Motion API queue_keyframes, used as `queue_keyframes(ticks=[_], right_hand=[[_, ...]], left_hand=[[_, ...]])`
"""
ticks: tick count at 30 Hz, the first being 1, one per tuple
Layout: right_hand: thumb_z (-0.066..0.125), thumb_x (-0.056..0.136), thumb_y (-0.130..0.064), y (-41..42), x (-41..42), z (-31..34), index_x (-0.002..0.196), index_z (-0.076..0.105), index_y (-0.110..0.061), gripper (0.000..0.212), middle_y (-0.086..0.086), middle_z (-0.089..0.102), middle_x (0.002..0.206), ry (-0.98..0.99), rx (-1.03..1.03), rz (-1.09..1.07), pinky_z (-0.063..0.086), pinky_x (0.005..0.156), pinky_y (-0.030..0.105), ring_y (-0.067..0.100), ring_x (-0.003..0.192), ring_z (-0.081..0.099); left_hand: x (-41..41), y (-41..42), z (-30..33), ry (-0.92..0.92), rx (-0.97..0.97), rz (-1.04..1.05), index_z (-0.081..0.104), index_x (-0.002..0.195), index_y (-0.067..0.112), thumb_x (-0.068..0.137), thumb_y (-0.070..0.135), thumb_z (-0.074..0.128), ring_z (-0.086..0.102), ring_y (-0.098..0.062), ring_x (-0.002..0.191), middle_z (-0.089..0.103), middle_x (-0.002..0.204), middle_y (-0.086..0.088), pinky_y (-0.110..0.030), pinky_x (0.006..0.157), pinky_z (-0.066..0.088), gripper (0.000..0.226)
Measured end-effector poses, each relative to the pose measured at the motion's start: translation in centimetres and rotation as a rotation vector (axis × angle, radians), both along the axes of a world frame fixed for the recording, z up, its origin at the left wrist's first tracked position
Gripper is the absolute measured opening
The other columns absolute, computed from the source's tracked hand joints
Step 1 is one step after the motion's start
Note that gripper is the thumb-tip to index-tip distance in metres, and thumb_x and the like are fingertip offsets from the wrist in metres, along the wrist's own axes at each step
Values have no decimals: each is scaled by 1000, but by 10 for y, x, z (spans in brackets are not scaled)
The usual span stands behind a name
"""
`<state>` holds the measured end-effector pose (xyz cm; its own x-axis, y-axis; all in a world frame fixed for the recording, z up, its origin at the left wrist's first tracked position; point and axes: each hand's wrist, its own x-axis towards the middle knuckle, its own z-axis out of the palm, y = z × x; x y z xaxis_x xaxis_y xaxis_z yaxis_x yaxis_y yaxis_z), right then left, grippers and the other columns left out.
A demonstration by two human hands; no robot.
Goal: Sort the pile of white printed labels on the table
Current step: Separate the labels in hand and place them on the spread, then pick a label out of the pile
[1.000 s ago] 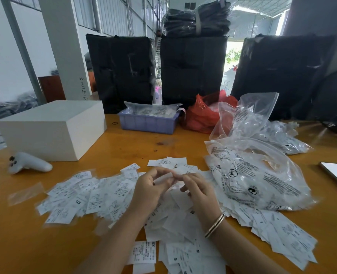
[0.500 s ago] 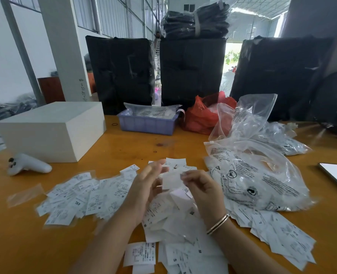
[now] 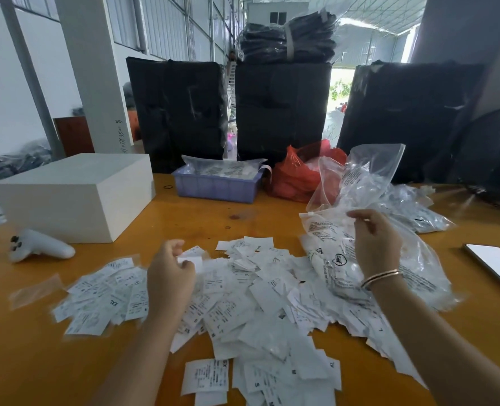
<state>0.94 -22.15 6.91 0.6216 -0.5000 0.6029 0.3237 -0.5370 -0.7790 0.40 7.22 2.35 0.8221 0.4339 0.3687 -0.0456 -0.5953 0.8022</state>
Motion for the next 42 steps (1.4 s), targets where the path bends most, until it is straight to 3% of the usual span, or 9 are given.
queue_keyframes(ticks=[3,7,10,18,25,30,34,39,42], right_hand=[[48,89,2,-36,13,-2,102,71,-12,30,8,65,110,264,-238,-100,41,57,18,15,73,54],[56,92,-16,-63,24,-19,124,59,-9,33,13,58,127,784,-542,-50,43,97,36,29,115,53],[51,94,-32,-60,26,-27,98,66,-13,25,13,63,112,942,-633,-61,47,83,35,29,101,55],[67,80,-18,-62,32,-34,47,52,-16,36,0,51,54,678,-373,-118,31,49,24,15,51,42],[57,89,-17,-65,36,-31,48,50,-12,42,5,46,52,666,-435,-175,29,50,26,20,50,40],[54,92,-24,-46,16,-7,65,58,-18,29,-3,50,55,340,-435,-272,24,48,24,15,52,44],[56,92,-18,5,-1,1,81,61,-12,14,-3,60,70,87,-148,76,38,56,11,9,62,53],[53,92,-11,68,-24,-17,84,59,-10,10,6,70,73,165,206,627,54,63,18,13,68,69],[55,92,-9,87,-28,-30,82,62,-11,12,0,71,69,189,214,718,53,64,17,10,67,68]], left_hand=[[-2,3,-4,182,369,70,53,125,23,89,15,60,57,-13,93,58,121,1,-28,76,49,38],[-5,-3,-3,80,591,110,62,117,27,87,19,62,40,-24,125,50,134,-1,-43,101,33,32],[-6,-15,-2,-72,626,-59,69,107,25,87,16,60,47,-22,120,62,120,3,-41,98,32,24],[-17,-44,-11,-258,653,-627,73,94,27,86,13,66,54,-8,103,68,95,16,-22,88,33,17],[-16,-43,-12,-225,568,-655,73,95,28,88,13,63,51,-3,103,68,99,16,-12,89,28,19],[-14,-44,-14,-236,548,-649,73,96,27,88,12,62,50,-2,100,68,97,17,-14,87,30,20],[-14,-48,-14,-216,403,-640,69,102,30,91,13,60,50,2,104,64,102,20,-21,91,38,22],[-19,-46,-5,-56,25,-663,47,115,50,87,54,46,44,21,110,53,114,32,2,84,34,28],[-19,-43,-4,9,-70,-712,47,123,46,78,68,45,44,24,107,52,115,35,-4,79,41,50]])
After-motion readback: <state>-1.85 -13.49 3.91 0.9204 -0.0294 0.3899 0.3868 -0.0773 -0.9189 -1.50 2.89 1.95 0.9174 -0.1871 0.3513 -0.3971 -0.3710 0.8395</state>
